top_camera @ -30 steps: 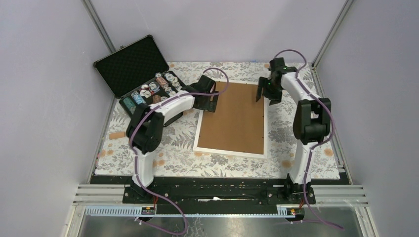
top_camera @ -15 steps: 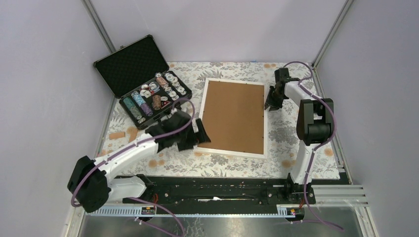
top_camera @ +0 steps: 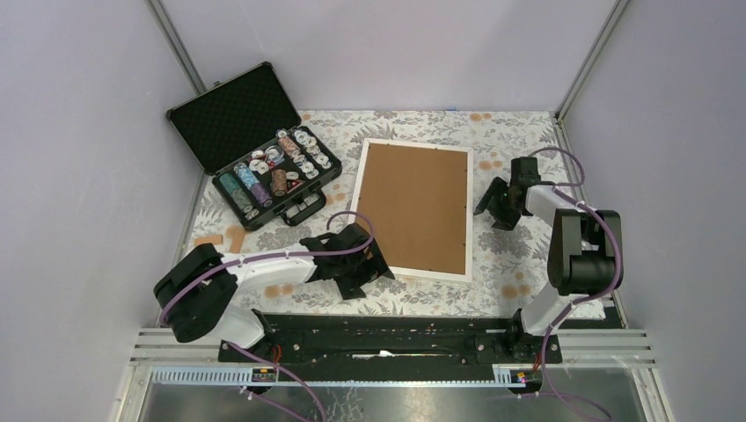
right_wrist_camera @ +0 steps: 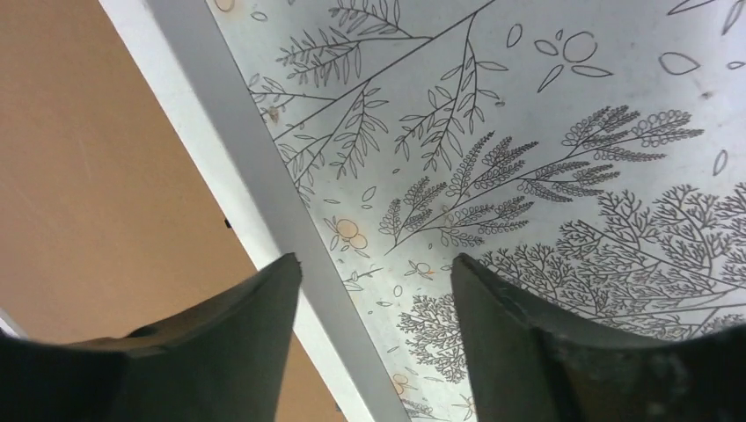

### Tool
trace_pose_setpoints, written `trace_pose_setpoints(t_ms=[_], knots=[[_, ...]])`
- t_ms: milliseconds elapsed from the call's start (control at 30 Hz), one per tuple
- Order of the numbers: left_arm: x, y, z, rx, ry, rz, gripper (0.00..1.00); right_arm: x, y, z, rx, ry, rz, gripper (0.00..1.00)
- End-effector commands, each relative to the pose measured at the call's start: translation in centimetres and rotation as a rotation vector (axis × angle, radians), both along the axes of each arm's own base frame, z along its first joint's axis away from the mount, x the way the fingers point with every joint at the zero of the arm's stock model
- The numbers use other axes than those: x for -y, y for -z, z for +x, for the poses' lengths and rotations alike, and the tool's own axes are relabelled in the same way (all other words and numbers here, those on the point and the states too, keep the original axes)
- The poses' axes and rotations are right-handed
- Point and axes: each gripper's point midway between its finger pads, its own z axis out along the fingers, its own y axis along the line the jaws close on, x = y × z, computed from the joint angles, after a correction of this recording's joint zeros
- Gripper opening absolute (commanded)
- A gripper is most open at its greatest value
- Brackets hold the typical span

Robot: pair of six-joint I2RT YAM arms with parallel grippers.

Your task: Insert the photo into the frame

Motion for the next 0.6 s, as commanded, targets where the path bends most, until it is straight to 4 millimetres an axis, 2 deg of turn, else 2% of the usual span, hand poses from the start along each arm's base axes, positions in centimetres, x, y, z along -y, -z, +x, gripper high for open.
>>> trace_pose_setpoints(t_ms=[0, 67, 200, 333, 467, 567], knots=[[0.6, -0.4, 2.3, 0.049, -0.128, -0.015, 0.95, -0.5, -2.2, 1.8, 0.096, -0.073, -0.003, 0.78], [0.8, 0.0, 2.3, 0.035, -0.126, -0.014, 0.92, -0.1, -3.2, 3.8, 0.097, -0.113, -0.037, 0.80], [1.0, 0.4, 2.2, 0.018, -0.134, -0.014, 0.88, 0.3, -2.7, 6.0, 0.046, -0.139, -0.058, 0.78], [0.9, 0.2, 3.0, 0.042, -0.142, 0.001, 0.88, -0.7, -2.2, 7.9, 0.050, -0.169, -0.017, 0.77], [0.7, 0.4, 3.8, 0.042, -0.133, 0.022, 0.88, -2.4, -0.2, 8.0, -0.013, -0.237, -0.034, 0.76], [0.7, 0.7, 4.2, 0.047, -0.143, 0.026, 0.88, -2.8, 1.4, 7.1, -0.068, -0.252, -0.095, 0.75]])
